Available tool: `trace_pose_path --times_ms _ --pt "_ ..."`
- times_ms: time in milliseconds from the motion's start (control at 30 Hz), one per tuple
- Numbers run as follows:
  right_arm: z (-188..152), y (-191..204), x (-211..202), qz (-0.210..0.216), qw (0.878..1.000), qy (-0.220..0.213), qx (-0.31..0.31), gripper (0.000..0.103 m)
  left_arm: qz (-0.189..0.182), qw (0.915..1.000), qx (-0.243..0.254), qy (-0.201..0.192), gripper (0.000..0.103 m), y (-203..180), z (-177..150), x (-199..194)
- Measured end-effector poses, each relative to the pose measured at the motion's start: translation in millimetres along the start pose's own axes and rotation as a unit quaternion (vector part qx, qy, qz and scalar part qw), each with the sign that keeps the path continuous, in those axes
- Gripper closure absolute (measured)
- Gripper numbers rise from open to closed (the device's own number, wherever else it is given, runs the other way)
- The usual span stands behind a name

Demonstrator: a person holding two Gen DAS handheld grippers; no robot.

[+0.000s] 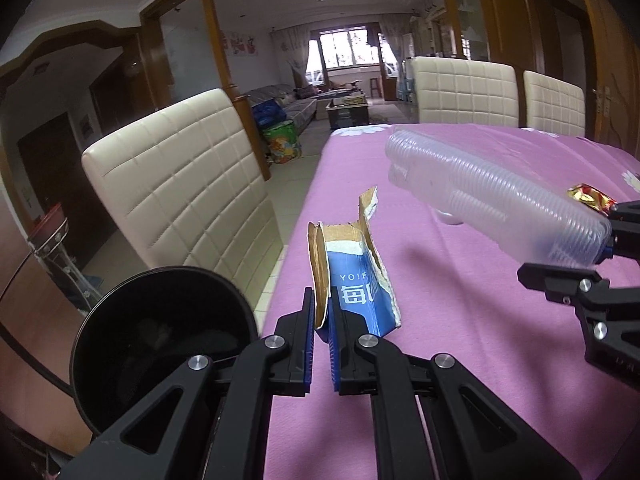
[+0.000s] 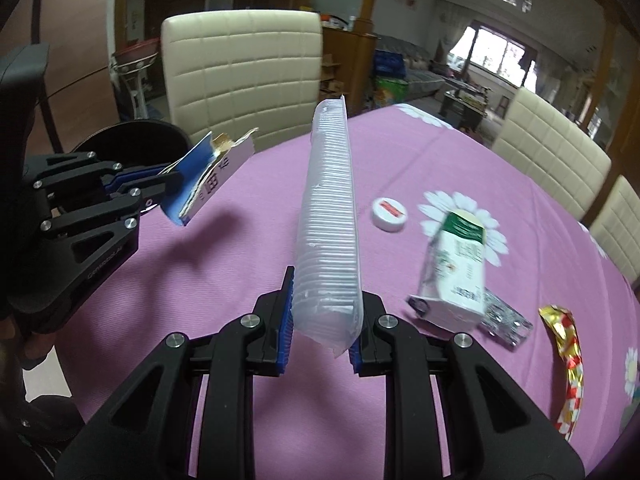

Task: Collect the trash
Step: 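Lift the clear tray with the right tool while the left tool carries the carton piece toward the bin, then release the carton piece and clear tray into the black bin with both tools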

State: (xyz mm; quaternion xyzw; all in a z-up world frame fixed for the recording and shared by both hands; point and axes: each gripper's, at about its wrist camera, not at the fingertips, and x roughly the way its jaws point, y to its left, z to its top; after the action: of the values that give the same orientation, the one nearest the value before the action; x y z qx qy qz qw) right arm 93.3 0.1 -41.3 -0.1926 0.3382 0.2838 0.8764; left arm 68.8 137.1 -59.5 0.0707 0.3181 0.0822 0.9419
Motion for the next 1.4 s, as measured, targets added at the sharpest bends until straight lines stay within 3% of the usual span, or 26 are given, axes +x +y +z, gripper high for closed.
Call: trace_pose_path --times_ms 333,767,1033,1233,1267,1300,1367,1400 --pt "24 54 22 0.048 0.997 0.013 -0.053 0.080 0.049 0.9979 -0.042 0.011 0.096 51 -15 0" --pt "57 115 44 0.113 0.988 0.019 -0.102 0.080 0.110 0.9890 -0.090 0.041 0.096 114 -43 -6" --pt "73 139 60 0.135 0.984 0.025 -0.113 0.080 0.120 0.9849 -0.110 0.058 0.096 133 -52 -2" --pt "74 135 62 0.139 0.985 0.029 -0.102 0.077 0.116 0.9846 -0.116 0.060 0.096 136 -54 0" --pt "73 133 63 0.142 0.984 0.033 -0.098 0.072 0.114 0.9847 -0.117 0.060 0.096 136 -54 0" --pt "74 132 64 0.147 0.984 0.038 -0.095 0.049 0.114 0.9847 -0.117 0.060 0.096 136 -54 1" --pt "75 128 60 0.150 0.985 0.020 -0.079 0.018 0.115 0.9844 -0.118 0.061 0.096 138 -53 3" --pt "76 127 56 0.146 0.986 0.005 -0.077 0.019 0.115 0.9844 -0.118 0.061 0.096 138 -53 3"
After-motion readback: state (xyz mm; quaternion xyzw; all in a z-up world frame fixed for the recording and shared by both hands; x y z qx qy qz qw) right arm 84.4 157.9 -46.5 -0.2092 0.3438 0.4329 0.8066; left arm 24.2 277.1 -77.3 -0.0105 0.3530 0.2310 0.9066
